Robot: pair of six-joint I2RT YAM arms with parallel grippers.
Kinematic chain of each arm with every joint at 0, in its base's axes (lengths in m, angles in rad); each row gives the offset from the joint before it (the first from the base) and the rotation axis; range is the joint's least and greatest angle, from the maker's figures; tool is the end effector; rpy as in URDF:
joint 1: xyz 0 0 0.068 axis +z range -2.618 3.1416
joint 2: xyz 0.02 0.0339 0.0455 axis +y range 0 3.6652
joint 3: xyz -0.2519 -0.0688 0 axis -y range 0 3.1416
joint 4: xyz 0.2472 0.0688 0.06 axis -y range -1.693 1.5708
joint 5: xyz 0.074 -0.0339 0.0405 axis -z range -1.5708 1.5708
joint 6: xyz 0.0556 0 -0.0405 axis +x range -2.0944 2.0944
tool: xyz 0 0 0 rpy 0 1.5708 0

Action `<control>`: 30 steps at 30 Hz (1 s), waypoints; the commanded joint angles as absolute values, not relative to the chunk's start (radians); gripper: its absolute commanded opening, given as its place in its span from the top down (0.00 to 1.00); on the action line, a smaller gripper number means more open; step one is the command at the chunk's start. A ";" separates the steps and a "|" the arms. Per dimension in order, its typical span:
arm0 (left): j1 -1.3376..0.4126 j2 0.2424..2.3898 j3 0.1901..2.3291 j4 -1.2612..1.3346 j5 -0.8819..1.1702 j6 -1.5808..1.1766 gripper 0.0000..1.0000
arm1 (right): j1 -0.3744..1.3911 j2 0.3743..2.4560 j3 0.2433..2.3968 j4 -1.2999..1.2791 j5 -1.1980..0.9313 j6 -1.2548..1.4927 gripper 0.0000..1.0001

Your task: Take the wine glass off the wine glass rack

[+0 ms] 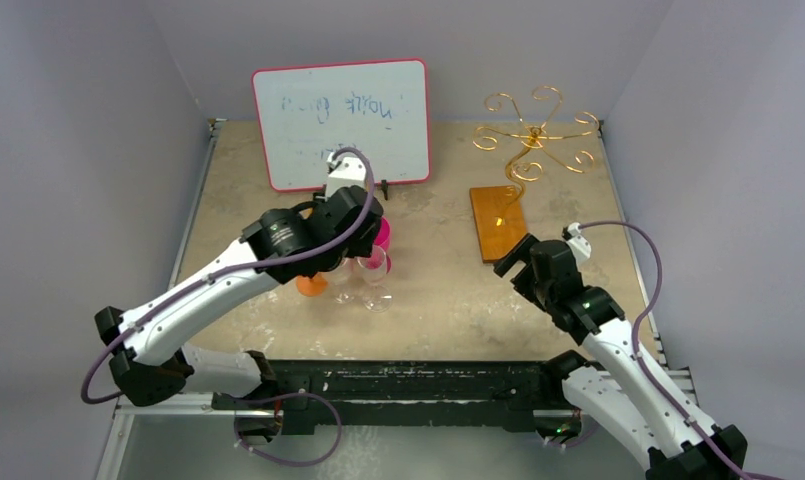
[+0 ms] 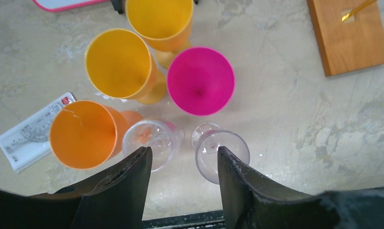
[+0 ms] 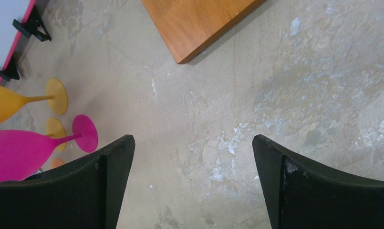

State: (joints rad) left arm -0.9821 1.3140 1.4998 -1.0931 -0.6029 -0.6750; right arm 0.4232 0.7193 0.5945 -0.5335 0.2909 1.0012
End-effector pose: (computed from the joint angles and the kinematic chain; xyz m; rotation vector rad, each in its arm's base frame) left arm 0.1715 -0.2001 0.3674 0.1067 2.2764 -0.0990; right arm 0.1742 0.0610 0.2304 0.7897 2.0932 0.4683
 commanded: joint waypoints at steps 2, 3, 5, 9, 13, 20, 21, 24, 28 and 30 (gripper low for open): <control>-0.980 1.209 1.536 -1.024 -0.766 -0.699 0.41 | 0.415 0.725 0.639 -0.482 0.391 0.956 0.04; -0.980 1.202 1.539 -1.018 -0.785 -0.698 0.39 | 0.404 0.740 0.643 -0.467 0.373 0.955 0.04; -0.980 1.185 1.552 -1.014 -0.818 -0.698 0.32 | 0.351 0.782 0.641 -0.410 0.297 0.931 0.04; -0.980 1.176 1.591 -1.044 -0.889 -0.695 0.26 | 0.090 0.906 0.597 -0.237 -0.061 0.837 0.04; -0.978 1.176 1.631 -1.118 -0.994 -0.725 0.24 | -0.165 1.056 0.579 -0.127 -0.253 0.758 0.04; -0.865 1.171 1.631 -1.114 -1.036 -0.676 0.20 | -0.255 1.321 0.641 -0.006 -0.379 0.707 0.05; -0.832 1.178 1.631 -1.110 -1.018 -0.658 0.20 | -0.255 1.353 0.653 -0.002 -0.377 0.697 0.05; -0.758 1.208 1.643 -1.102 -0.994 -0.627 0.19 | -0.255 1.428 0.670 0.032 -0.392 0.676 0.05; -0.628 1.221 1.636 -1.071 -0.909 -0.585 0.17 | -0.243 1.549 0.690 0.113 -0.459 0.624 0.07; -0.519 1.234 1.630 -1.062 -0.842 -0.572 0.16 | -0.231 1.607 0.698 0.140 -0.484 0.603 0.08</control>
State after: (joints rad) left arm -0.6720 1.2236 1.6073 -1.1095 -0.9436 -0.6334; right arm -0.2501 1.5089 0.6769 0.0555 -0.4000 0.6872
